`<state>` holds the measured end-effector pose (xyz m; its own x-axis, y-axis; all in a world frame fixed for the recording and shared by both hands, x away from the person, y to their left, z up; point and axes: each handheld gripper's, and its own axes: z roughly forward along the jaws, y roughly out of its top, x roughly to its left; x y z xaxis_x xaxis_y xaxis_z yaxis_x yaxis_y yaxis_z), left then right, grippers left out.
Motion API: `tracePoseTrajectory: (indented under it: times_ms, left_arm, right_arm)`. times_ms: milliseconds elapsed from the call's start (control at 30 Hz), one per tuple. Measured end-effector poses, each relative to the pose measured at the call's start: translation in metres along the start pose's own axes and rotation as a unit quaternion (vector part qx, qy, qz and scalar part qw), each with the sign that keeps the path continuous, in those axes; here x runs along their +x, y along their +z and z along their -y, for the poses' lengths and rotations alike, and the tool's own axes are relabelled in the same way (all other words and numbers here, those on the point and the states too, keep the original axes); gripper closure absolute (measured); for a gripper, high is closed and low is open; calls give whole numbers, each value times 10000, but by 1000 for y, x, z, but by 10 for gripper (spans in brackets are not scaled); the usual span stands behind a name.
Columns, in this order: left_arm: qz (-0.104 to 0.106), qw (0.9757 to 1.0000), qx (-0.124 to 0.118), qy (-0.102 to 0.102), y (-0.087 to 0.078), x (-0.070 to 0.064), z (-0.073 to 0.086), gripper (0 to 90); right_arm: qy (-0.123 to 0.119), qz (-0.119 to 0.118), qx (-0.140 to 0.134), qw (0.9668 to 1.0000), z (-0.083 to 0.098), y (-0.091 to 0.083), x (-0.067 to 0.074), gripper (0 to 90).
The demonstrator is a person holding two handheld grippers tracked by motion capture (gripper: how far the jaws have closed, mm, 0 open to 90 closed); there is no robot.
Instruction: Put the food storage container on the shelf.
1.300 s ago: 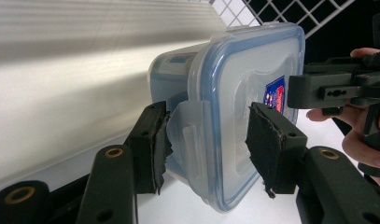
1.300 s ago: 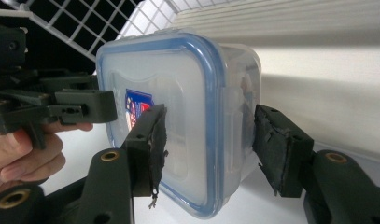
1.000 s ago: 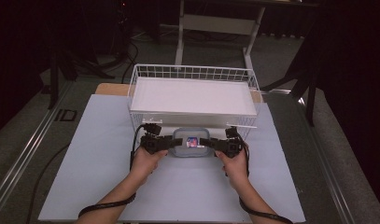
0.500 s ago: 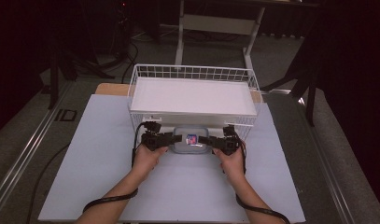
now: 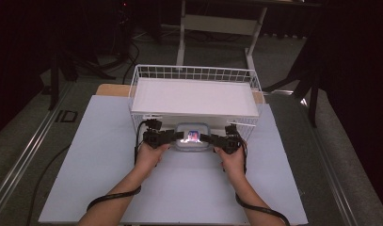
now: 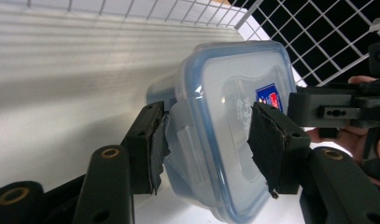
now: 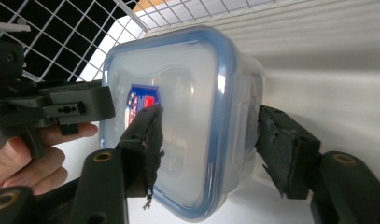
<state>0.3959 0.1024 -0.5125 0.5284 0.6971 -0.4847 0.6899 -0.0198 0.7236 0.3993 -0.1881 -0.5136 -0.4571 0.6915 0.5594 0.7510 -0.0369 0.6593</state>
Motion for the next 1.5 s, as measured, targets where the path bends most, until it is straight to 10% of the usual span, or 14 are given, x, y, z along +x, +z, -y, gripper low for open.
tracePoseTrajectory:
  times_ms: [233, 500, 767, 1000, 1100, 1333, 1500]
  left_arm:
    - [-405, 9986, -211, 263, 6, -3, 0, 439]
    - [-567, 9974, -431, 78, -3, -1, 8, 436]
    - [-219, 9976, -481, 442, -31, -11, 28, 324]
    - [-247, 9936, -408, 1021, -57, -33, 42, 15]
    - [-322, 9908, -544, 1199, -70, -42, 49, 15]
    - [-719, 9809, -811, 1617, -85, -48, 69, 15]
    - [-736, 9828, -838, 1472, -85, -42, 71, 15]
  right_arm:
    - [33, 212, -93, 9997, -2, 2, 0, 403]
    - [-326, 417, -189, 9984, -3, -8, 14, 384]
    - [-809, 353, -277, 9957, 13, -26, 24, 423]
    - [-1011, 236, -67, 9946, 30, -29, 40, 780]
    - [-1182, 303, 17, 9925, 35, -24, 44, 898]
    - [-1278, 315, 353, 9907, 44, 1, 48, 900]
    - [-1270, 361, 360, 9906, 41, 15, 48, 900]
